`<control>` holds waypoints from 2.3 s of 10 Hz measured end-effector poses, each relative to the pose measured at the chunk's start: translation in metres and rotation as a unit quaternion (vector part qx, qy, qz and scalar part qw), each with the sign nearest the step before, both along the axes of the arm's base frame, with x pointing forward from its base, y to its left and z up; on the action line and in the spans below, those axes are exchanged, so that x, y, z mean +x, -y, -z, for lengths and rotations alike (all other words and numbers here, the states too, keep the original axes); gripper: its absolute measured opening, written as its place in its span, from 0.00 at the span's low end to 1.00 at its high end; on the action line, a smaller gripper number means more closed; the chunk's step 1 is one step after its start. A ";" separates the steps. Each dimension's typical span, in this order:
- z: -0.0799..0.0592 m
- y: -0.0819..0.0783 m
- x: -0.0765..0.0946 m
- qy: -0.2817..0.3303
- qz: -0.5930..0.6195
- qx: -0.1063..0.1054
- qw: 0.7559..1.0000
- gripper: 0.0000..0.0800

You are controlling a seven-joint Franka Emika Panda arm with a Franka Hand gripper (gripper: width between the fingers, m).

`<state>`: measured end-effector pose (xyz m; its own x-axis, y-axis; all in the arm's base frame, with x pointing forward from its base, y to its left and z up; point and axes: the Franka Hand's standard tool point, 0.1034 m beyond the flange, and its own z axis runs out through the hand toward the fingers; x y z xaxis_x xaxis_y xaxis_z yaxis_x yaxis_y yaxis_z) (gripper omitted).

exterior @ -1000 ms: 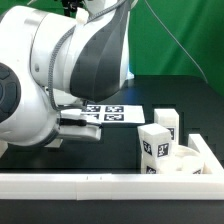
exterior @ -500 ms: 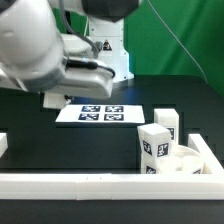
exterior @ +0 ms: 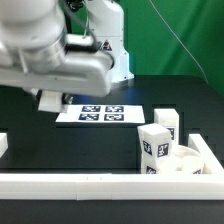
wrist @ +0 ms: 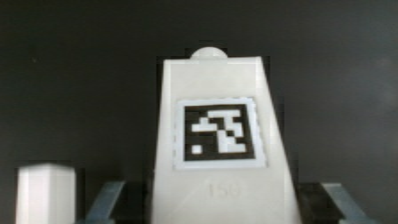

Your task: Assemble stool

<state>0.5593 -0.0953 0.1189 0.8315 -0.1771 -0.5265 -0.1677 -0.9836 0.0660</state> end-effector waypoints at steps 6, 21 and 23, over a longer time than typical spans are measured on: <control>-0.035 -0.031 0.050 0.227 -0.010 -0.027 0.973 0.42; -0.051 -0.187 0.086 0.400 -0.002 -0.041 0.915 0.42; -0.048 -0.187 0.087 0.404 -0.002 -0.041 0.914 0.42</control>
Offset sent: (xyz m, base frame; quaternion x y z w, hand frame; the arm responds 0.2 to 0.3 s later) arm -0.0167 -0.0158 -0.0041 0.0116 0.1846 0.0195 0.9825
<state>0.6460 0.0919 0.1672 0.9441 -0.1835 0.2739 -0.1895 -0.9819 -0.0047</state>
